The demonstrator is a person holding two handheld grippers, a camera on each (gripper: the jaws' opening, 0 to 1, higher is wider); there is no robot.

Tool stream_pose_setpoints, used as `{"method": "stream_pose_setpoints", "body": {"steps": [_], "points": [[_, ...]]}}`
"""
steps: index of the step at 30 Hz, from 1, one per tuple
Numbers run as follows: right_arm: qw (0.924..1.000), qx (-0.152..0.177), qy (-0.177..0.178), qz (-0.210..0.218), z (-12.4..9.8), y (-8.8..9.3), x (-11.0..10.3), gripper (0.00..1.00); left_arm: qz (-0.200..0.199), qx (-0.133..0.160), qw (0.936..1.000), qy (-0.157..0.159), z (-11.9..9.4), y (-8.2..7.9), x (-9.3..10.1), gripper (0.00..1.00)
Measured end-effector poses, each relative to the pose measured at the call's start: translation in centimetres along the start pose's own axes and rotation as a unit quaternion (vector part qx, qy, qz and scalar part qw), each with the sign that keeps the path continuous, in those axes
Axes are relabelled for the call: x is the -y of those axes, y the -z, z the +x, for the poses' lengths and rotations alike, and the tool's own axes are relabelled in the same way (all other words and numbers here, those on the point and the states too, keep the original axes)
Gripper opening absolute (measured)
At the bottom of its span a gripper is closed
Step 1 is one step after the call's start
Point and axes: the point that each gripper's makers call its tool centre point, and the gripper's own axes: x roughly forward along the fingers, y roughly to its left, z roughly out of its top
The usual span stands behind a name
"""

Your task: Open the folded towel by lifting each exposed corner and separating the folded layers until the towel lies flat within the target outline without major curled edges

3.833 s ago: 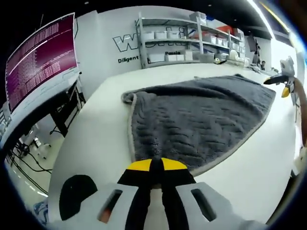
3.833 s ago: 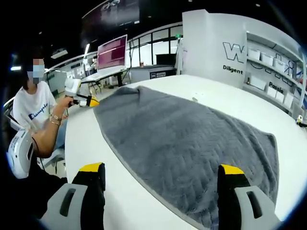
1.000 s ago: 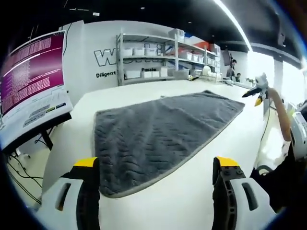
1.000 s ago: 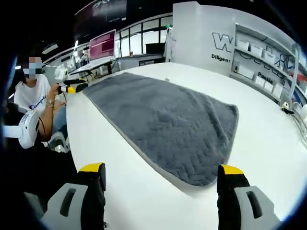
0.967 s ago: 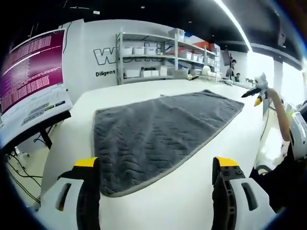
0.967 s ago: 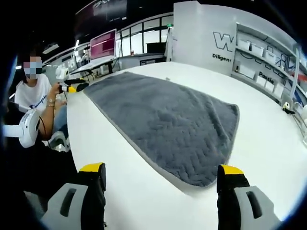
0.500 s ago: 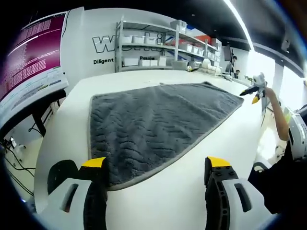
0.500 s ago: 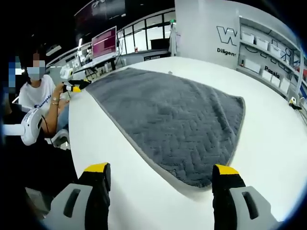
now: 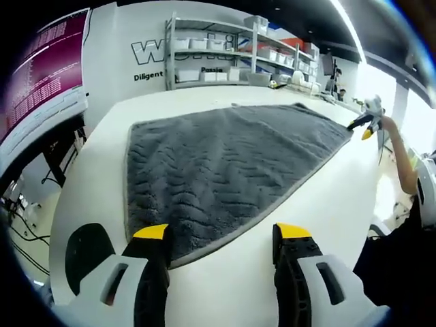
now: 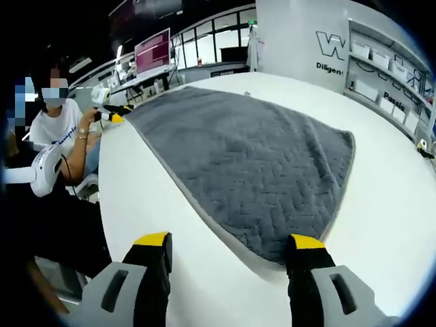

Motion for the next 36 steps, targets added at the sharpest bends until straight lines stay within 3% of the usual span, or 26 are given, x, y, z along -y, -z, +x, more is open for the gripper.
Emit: {"method": "stream_pose_setpoints", "body": {"steps": [10,25,30,36], "points": [[1.0,-0.005,0.001,0.007,0.3,0.3,0.9,0.53,0.01,-0.006,0.9997,-0.022,-0.1,0.1,-1.2,0.43],[0.9997,0.005,0.023,0.002,0.4,0.6,2.5,0.29,0.009,-0.004,0.9995,-0.03,-0.2,0.1,-1.8,0.33],[0.999,-0.003,0.043,-0.008,0.3,0.8,3.1,0.14,0.009,0.001,0.9994,-0.032,-0.2,0.0,-1.9,0.26],[0.9992,0.001,0.04,-0.006,-0.1,1.2,3.3,0.05,0.008,-0.002,0.9992,-0.04,-0.5,0.2,-2.4,0.16]]}}
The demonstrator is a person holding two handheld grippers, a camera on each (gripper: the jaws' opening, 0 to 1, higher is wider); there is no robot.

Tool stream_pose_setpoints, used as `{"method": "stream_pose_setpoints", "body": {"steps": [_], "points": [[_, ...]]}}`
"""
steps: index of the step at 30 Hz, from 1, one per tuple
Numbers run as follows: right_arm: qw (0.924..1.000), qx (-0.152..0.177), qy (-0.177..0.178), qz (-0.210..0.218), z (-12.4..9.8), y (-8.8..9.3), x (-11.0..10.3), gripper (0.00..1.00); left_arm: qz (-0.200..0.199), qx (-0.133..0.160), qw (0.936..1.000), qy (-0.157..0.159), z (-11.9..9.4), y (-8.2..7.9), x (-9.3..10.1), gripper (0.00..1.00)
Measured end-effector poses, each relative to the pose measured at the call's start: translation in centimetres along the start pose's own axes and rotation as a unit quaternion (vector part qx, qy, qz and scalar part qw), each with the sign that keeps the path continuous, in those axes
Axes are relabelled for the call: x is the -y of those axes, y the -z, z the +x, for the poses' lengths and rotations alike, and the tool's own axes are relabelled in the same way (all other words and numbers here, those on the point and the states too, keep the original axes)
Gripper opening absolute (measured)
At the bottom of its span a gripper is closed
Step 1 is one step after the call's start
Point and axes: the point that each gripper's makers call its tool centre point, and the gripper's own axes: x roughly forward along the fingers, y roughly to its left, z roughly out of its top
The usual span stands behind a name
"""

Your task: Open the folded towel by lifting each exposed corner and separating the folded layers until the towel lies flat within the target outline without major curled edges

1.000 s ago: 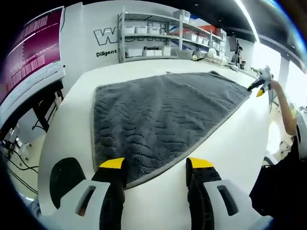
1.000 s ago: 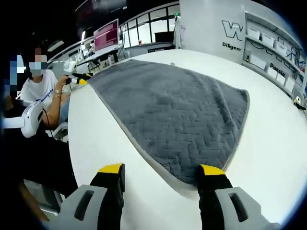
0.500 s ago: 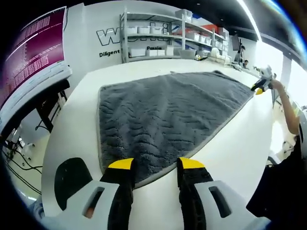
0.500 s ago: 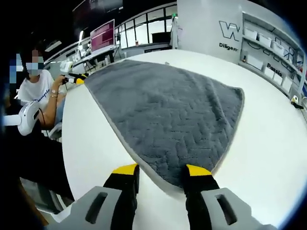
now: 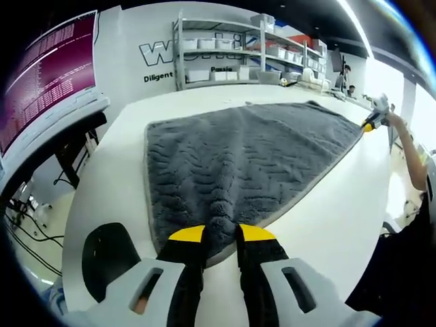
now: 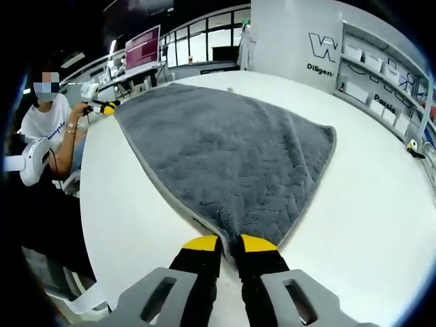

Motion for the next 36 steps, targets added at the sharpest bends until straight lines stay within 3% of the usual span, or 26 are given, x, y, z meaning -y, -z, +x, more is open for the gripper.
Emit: {"method": "stream_pose_setpoints", "body": {"steps": [9,26,31,34,36], "points": [[0.9997,-0.01,-0.007,-0.019,-0.7,0.8,-0.4,0.02,0.023,-0.013,0.9996,-0.002,-0.2,0.3,0.1,0.05],[0.9992,-0.025,-0.022,-0.022,-1.7,1.9,-0.8,0.02,0.022,-0.036,0.9991,0.003,-1.0,0.9,0.4,0.04],[0.9988,-0.029,-0.038,0.012,-1.9,1.9,-1.2,0.12,0.03,-0.037,0.9989,0.0,-1.1,0.9,0.7,0.14],[0.9988,-0.032,-0.032,0.017,-2.1,1.8,-1.0,0.33,0.046,-0.032,0.9984,-0.003,-1.6,0.6,1.1,0.32],[0.9989,-0.038,-0.024,0.014,-2.4,1.9,-0.9,0.38,0.044,-0.014,0.9988,0.015,-2.0,0.0,1.9,0.37]]}}
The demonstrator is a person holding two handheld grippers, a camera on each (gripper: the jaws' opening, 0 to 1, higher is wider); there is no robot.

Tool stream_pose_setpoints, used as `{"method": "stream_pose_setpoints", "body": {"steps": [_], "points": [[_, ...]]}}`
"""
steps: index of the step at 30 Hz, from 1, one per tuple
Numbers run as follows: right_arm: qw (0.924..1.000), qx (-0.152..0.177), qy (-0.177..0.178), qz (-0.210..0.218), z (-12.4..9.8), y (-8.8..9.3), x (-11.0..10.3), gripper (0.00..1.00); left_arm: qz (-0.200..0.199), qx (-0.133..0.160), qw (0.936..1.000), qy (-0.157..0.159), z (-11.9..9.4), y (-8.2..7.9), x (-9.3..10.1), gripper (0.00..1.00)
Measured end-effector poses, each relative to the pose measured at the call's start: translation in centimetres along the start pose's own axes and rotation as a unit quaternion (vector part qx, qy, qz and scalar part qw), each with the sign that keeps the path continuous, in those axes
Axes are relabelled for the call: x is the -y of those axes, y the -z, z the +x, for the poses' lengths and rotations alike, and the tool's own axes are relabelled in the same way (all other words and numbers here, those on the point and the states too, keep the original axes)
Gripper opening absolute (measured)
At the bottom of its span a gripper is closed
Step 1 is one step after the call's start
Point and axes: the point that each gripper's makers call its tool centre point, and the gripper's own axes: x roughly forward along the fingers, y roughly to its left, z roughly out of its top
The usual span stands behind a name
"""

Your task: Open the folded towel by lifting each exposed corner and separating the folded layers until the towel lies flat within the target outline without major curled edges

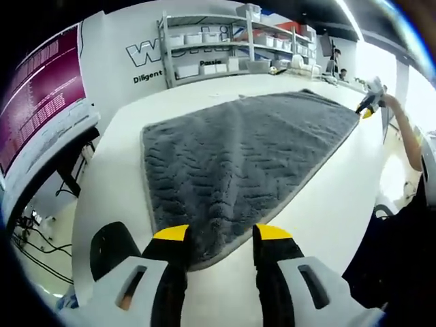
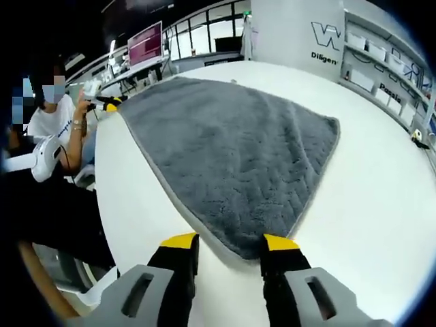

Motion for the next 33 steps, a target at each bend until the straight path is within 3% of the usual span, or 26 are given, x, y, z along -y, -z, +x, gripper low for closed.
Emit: {"method": "stream_pose_setpoints", "body": {"steps": [2,4,6,12,18,21,27,33], "points": [[0.9999,0.004,0.01,0.01,-0.3,-0.3,0.4,0.51,0.003,0.023,0.9997,-0.004,-0.4,-1.0,0.2,0.39],[0.9997,0.016,0.02,0.008,-0.6,-0.8,0.7,0.66,0.003,0.048,0.9988,0.003,-0.6,-2.1,0.5,0.46],[0.9988,0.029,0.03,0.025,-0.8,-1.4,1.2,0.76,-0.002,0.075,0.9971,0.01,-0.6,-3.5,0.8,0.54],[0.9962,0.066,0.039,0.04,-1.0,-3.3,2.0,0.99,-0.002,0.111,0.9935,0.025,0.3,-6.3,1.1,0.77],[0.9942,0.086,0.046,0.045,-1.3,-4.2,2.5,0.99,0.004,0.155,0.9878,0.009,1.2,-8.8,0.5,0.99],[0.9931,0.097,0.046,0.048,-1.4,-4.9,2.6,0.99,0.023,0.168,0.9855,-0.007,1.5,-9.9,0.1,0.99],[0.9885,0.131,0.054,0.052,-2.0,-6.7,3.7,0.98,0.037,0.158,0.9867,0.007,3.0,-11.2,0.7,0.98],[0.9881,0.136,0.054,0.048,-1.9,-7.7,4.1,0.92,0.042,0.149,0.988,0.008,4.3,-12.5,0.3,0.93]]}}
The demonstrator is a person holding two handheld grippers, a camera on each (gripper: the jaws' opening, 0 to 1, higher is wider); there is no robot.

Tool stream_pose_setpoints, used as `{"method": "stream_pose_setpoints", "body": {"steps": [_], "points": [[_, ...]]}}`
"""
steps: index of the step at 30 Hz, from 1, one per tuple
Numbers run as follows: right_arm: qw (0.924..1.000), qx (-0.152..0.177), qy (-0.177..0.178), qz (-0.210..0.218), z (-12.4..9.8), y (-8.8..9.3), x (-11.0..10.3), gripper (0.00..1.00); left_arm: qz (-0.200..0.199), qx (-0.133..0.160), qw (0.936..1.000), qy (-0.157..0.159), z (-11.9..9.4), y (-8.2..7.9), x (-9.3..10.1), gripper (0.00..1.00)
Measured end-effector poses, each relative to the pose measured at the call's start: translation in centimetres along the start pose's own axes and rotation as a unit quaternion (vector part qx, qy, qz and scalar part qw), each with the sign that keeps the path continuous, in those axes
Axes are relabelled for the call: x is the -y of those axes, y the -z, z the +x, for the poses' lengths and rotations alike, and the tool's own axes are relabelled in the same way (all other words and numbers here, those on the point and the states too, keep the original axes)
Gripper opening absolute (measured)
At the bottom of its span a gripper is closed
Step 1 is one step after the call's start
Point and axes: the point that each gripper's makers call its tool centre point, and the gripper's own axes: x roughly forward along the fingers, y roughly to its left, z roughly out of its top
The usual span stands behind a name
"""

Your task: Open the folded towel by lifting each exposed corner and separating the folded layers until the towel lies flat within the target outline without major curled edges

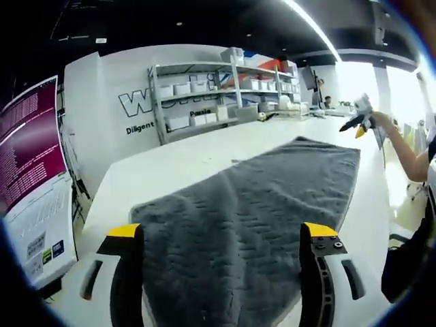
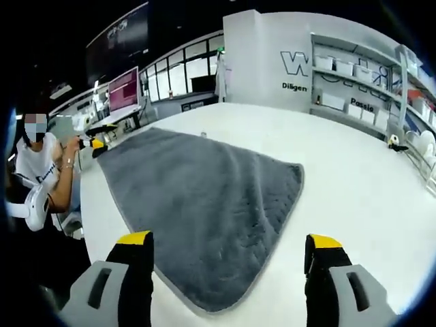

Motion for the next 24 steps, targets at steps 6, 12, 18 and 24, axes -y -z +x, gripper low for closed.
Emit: {"method": "stream_pose_setpoints", "body": {"steps": [6,12,18,24], "points": [[0.9998,0.017,0.012,-0.001,0.8,-2.2,0.7,0.85,-0.006,-0.009,0.9998,-0.018,2.1,-1.3,-1.7,0.9],[0.9993,0.027,0.024,0.002,2.0,-3.9,1.5,0.71,-0.038,-0.035,0.9986,-0.011,4.0,-1.3,-2.6,0.77],[0.9976,0.061,0.033,0.004,3.0,-6.1,3.0,0.48,-0.049,-0.048,0.9975,-0.017,5.9,-0.7,-4.3,0.66],[0.9949,0.082,0.059,0.008,4.4,-8.1,5.4,0.31,-0.041,-0.058,0.9953,-0.067,7.2,-0.3,-7.3,0.57]]}}
